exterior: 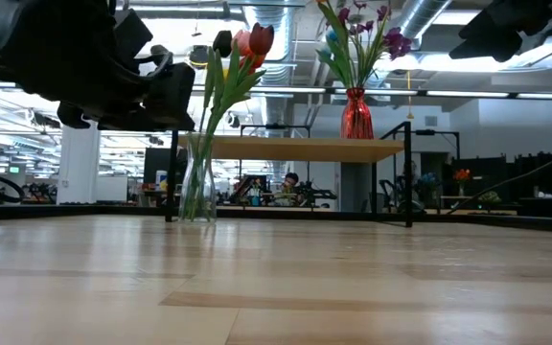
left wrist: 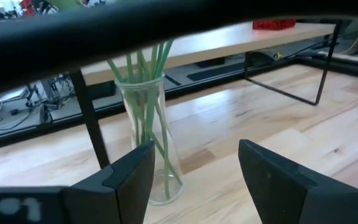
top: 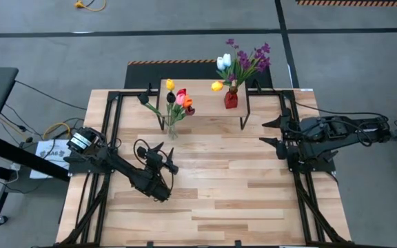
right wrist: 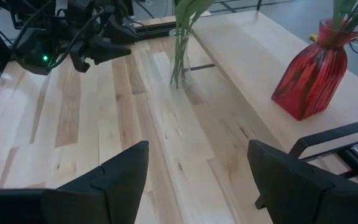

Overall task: Pick and place flowers into a vace then onto a shelf
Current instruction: Put the transparent vase on the shelf

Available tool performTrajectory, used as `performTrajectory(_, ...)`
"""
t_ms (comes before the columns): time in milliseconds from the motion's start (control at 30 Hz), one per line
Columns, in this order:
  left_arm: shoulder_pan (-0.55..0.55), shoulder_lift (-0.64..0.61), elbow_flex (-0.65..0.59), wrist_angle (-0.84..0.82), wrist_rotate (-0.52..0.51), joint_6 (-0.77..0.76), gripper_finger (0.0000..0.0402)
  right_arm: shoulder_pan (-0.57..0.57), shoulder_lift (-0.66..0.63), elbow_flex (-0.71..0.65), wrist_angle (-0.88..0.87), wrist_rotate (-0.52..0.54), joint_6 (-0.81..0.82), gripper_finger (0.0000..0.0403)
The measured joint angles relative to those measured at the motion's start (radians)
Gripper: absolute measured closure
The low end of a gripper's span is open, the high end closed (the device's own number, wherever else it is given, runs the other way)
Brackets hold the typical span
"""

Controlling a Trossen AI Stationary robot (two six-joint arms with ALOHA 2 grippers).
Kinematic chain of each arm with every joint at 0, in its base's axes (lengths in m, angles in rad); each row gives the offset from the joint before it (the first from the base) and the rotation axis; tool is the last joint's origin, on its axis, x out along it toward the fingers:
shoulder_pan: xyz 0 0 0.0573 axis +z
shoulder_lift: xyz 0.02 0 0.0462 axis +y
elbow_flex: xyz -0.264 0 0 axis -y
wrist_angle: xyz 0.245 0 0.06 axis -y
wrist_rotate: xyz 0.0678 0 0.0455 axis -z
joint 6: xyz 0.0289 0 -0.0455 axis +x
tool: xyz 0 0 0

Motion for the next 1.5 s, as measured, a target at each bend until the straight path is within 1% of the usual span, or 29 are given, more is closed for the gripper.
performTrajectory(200, 0.000, 0.000, 0.000, 0.002, 0.014, 0.061, 0.0164, 0.000, 0.000, 0.000, -0.001, -0.003, 0.024, 0.0135)
performTrajectory(500, 0.000, 0.000, 0.000, -0.010, 0.000, 0.095, 0.0134, 0.000, 0.000, 0.000, -0.004, -0.004, 0.026, 0.0135)
performTrajectory(700, 0.000, 0.000, 0.000, -0.107, 0.023, 0.042, 0.0108, 0.000, 0.000, 0.000, -0.004, -0.001, 0.030, 0.0135)
performTrajectory(833, 0.006, 0.000, 0.000, -0.108, 0.007, 0.039, 0.0095, 0.000, 0.000, 0.000, -0.004, -0.001, 0.044, 0.0135)
performTrajectory(1000, 0.032, 0.000, -0.003, -0.079, -0.068, 0.039, 0.0092, 0.000, 0.000, 0.000, -0.008, -0.001, 0.045, 0.0135)
performTrajectory(1167, 0.057, 0.009, -0.005, 0.003, -0.042, 0.032, 0.0091, 0.000, 0.000, 0.000, -0.026, -0.001, 0.045, 0.0135)
performTrajectory(1400, 0.080, 0.010, -0.024, 0.007, -0.036, -0.007, 0.0091, 0.000, 0.000, 0.000, -0.026, -0.001, 0.045, 0.0135)
performTrajectory(1500, 0.096, 0.010, -0.039, 0.048, -0.035, -0.006, 0.0091, 0.000, 0.000, 0.000, -0.026, -0.001, 0.049, 0.0135)
